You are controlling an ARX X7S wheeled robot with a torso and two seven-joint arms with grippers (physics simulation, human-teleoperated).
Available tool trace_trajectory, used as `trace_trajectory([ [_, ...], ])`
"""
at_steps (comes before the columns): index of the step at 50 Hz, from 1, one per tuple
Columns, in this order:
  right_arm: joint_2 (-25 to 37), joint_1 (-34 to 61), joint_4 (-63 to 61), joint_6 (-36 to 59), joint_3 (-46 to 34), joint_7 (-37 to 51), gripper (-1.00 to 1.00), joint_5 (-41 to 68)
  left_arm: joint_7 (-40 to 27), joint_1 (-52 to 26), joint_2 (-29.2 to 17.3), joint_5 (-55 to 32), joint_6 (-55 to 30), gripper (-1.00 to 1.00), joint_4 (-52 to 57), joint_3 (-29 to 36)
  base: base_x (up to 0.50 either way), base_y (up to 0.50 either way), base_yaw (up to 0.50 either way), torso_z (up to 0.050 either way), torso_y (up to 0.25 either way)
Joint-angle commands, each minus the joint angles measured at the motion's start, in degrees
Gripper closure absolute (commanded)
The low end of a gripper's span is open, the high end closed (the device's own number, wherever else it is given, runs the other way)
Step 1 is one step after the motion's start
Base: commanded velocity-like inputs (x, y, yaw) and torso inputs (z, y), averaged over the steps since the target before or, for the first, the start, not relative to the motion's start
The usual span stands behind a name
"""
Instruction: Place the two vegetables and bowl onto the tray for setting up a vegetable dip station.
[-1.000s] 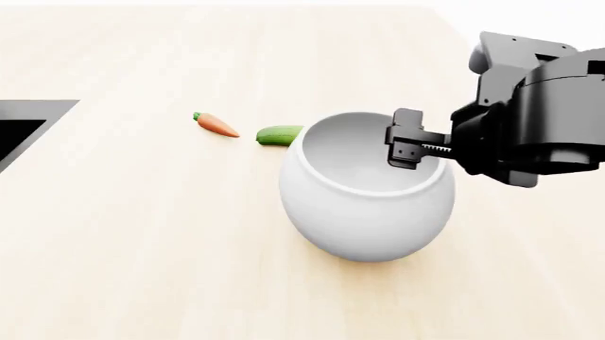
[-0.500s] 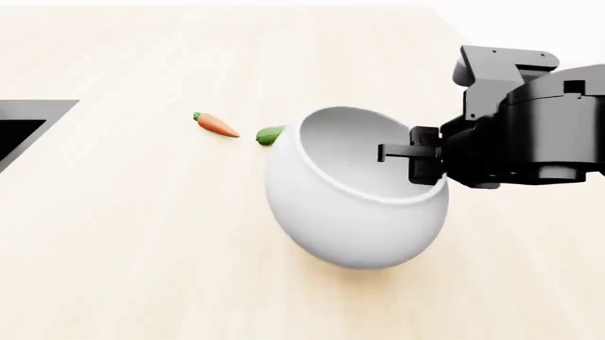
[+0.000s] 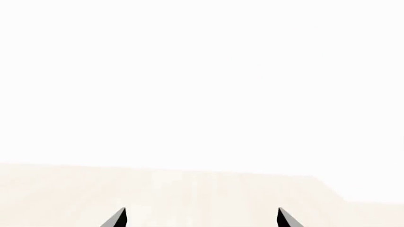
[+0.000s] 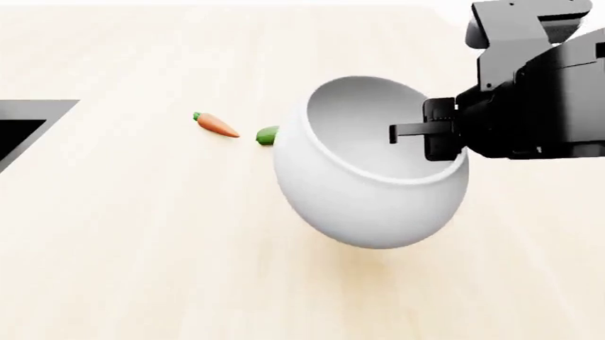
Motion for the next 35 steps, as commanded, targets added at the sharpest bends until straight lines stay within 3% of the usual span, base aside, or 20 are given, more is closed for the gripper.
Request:
trace_trajectory([
  [1, -0.2, 6.8, 0.9, 3.2, 0.3, 3.1, 1.00, 0.5, -0.1, -0.1, -0.1, -0.1, 0.0, -1.00, 0.0, -0.1, 0.00, 0.00, 0.00, 0.000, 0.000],
  [13, 2.4, 15.2, 1.3, 5.2, 2.5, 4.9, 1.00, -2.6, -0.1, 1.1, 0.2, 0.0, 0.5, -1.00, 1.1, 0.2, 0.00, 0.00, 0.00, 0.000, 0.000],
  [18, 7.5, 17.2, -4.9, 1.8, 3.4, 9.7, 1.00, -1.5, 0.4, 2.4, 1.2, 0.2, 0.6, -1.00, 2.1, 0.8, 0.00, 0.00, 0.00, 0.000, 0.000],
  [23, 11.8, 20.9, -10.6, -2.3, -1.5, 10.7, 1.00, 1.0, 4.7, 5.2, 3.7, -0.7, 2.7, -1.00, -0.5, 0.5, 0.00, 0.00, 0.00, 0.000, 0.000],
  [28, 13.0, 25.7, -11.8, -3.7, -5.5, 10.6, 1.00, 2.5, 18.9, 4.8, 8.7, 1.2, 0.7, -1.00, -10.5, 1.2, 0.00, 0.00, 0.00, 0.000, 0.002],
  [31, 13.3, 26.4, -12.2, -4.1, -6.5, 10.2, 1.00, 2.6, 23.3, 3.9, 10.7, 3.1, -1.4, -1.00, -16.5, 3.1, 0.00, 0.00, 0.00, 0.000, 0.000],
  [35, 13.7, 27.0, -12.4, -4.5, -7.0, 9.9, 1.00, 2.9, 38.2, 2.3, 13.5, 14.6, -2.4, -1.00, -21.0, 6.7, 0.00, 0.00, 0.00, 0.000, 0.000],
])
